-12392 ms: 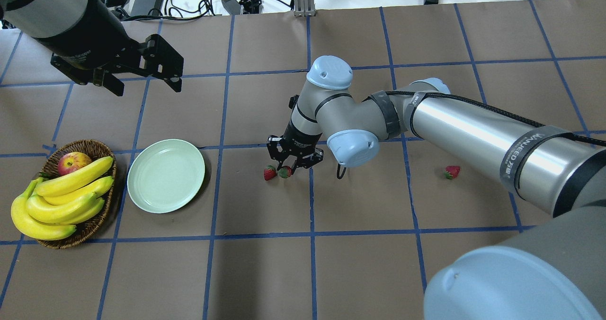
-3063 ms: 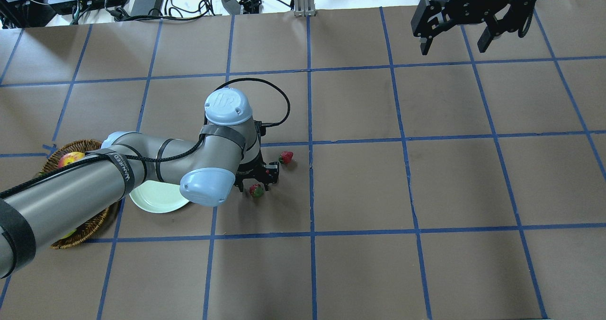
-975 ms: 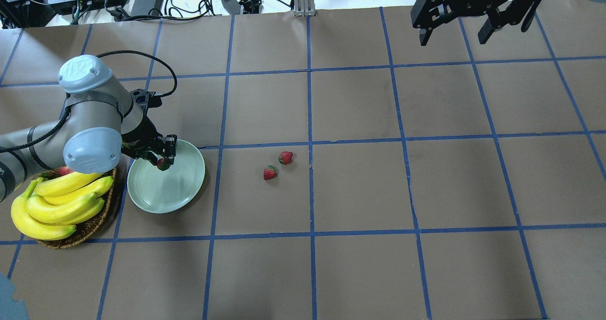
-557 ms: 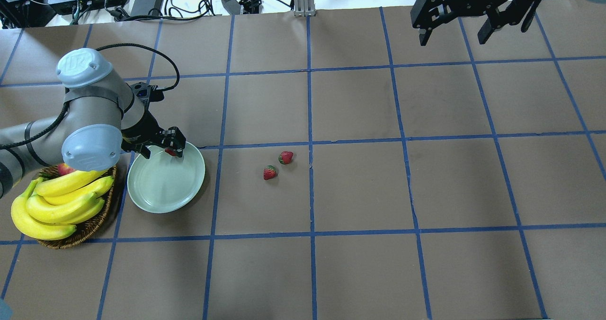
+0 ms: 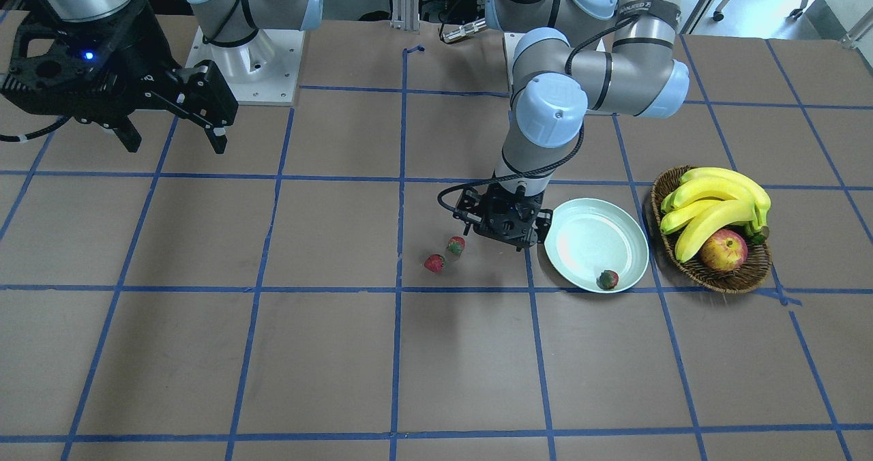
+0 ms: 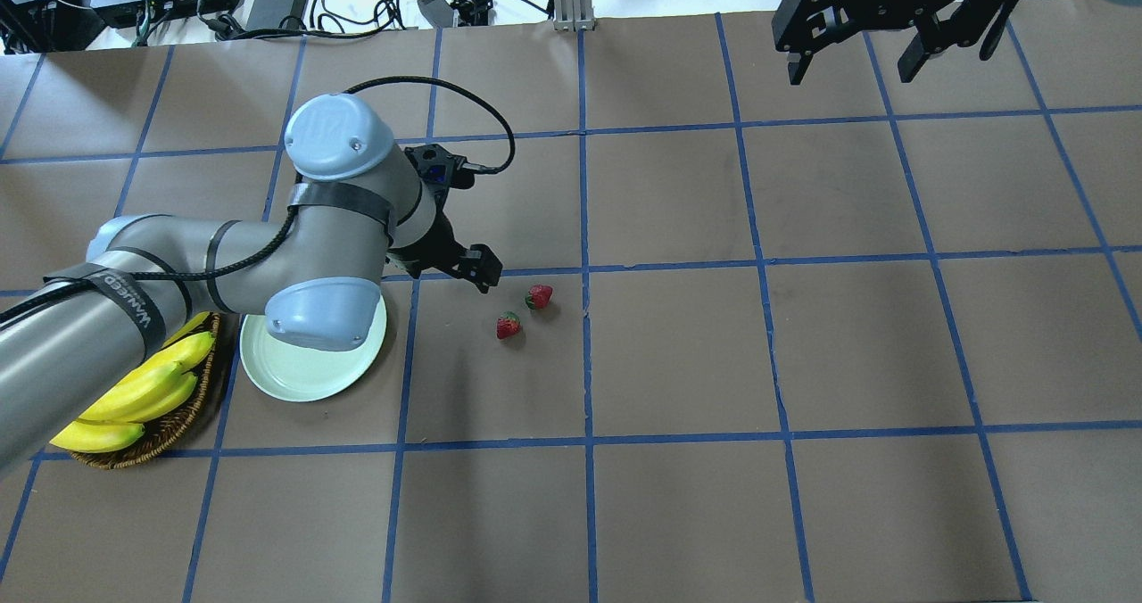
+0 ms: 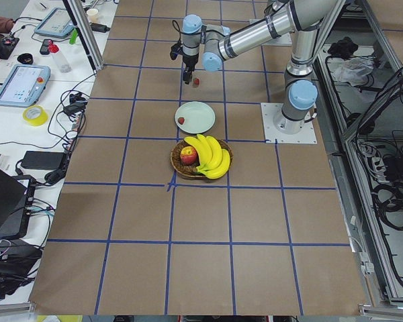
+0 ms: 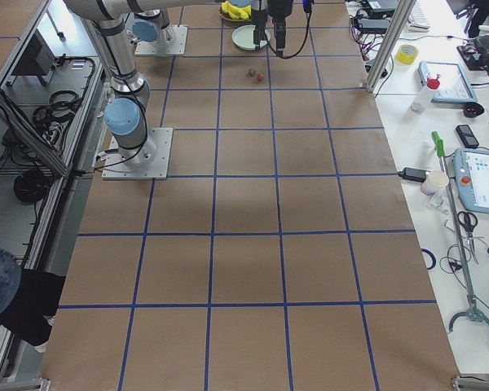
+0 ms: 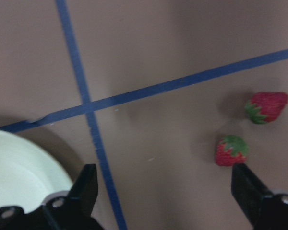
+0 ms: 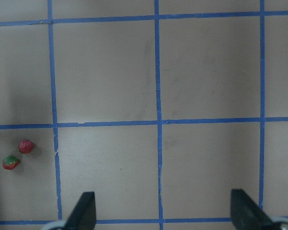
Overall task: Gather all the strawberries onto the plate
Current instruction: 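Move the left gripper back and grasp the second strawberry, then carry the strawberry into the plate and release it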
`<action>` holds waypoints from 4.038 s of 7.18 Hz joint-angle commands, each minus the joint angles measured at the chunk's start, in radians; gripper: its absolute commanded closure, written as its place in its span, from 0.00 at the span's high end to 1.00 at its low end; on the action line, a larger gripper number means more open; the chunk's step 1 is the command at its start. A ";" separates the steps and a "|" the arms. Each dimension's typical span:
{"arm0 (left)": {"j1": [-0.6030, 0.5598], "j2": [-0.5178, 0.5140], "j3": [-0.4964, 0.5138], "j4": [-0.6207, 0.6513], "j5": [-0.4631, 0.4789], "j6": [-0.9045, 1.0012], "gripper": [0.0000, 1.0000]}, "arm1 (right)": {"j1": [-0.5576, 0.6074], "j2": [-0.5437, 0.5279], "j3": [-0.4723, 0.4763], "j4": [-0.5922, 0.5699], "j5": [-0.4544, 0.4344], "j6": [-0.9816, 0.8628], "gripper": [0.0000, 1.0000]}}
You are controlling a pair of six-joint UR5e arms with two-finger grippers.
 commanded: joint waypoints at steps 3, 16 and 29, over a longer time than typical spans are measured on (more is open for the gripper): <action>-0.082 -0.131 -0.027 0.198 -0.020 0.023 0.98 | 0.000 0.000 0.003 -0.001 0.011 0.000 1.00; -0.059 -0.103 -0.115 0.197 -0.011 0.009 0.14 | 0.000 -0.002 0.006 -0.001 0.010 -0.002 1.00; 0.382 0.002 0.095 -0.293 0.096 0.085 1.00 | -0.002 -0.006 0.013 -0.001 0.013 0.000 1.00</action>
